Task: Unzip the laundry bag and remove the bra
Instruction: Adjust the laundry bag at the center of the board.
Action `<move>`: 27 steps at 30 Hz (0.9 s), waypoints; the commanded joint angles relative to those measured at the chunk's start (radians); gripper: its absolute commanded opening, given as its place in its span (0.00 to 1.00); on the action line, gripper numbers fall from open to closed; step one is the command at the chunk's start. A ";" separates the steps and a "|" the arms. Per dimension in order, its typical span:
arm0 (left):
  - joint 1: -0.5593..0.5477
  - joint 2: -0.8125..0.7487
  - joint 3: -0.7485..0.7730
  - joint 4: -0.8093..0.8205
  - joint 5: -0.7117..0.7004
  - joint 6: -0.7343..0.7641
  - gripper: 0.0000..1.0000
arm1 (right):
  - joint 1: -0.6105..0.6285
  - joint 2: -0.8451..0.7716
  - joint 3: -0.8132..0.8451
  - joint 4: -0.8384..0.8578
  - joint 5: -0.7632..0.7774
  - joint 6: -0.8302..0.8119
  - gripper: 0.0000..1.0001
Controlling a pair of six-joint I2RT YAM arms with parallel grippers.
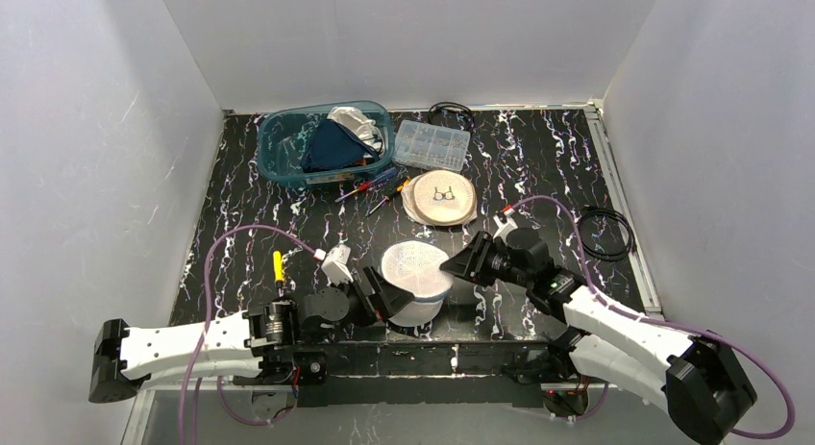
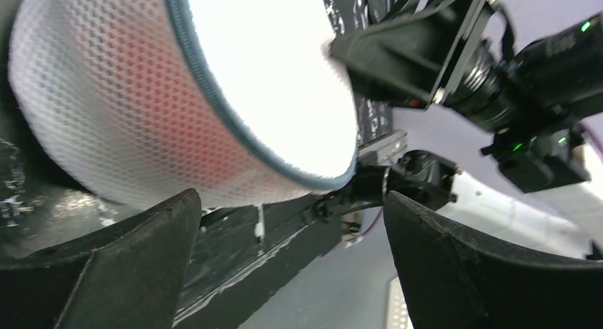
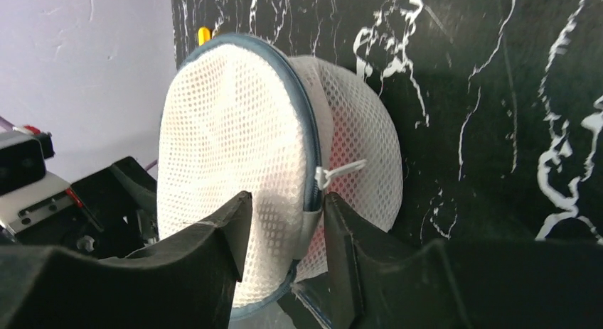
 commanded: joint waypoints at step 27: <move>0.471 -0.163 0.002 -0.143 0.302 0.103 0.00 | 0.364 -0.174 0.145 -0.357 0.451 -0.219 0.91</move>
